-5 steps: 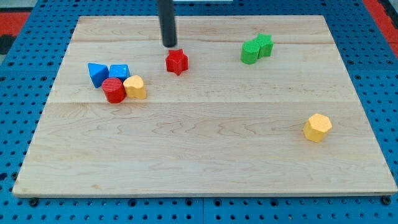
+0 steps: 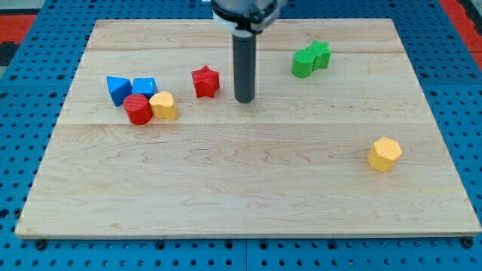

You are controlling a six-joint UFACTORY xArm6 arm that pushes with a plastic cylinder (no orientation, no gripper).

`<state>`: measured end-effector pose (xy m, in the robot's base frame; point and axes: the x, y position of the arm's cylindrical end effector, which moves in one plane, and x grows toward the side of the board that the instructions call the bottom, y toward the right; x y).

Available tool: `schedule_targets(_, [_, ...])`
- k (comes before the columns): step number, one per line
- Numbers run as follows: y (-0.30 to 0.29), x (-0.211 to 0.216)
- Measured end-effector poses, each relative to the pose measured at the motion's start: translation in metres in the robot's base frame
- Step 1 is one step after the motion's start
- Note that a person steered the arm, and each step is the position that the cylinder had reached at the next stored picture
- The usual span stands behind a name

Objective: Slide red circle towards bottom center

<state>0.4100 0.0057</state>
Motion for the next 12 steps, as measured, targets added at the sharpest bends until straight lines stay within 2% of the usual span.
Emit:
schedule_targets(1, [-0.008,0.03])
schedule_targets(3, [0.007,0.044])
schedule_targets(4, [-0.05,0.108])
schedule_targets(5, [-0.144,0.115])
schedule_targets(7, [-0.237,0.092])
schedule_targets(9, [-0.243,0.011])
schedule_targets(10, [-0.243,-0.007])
schedule_targets(12, [-0.216,-0.013])
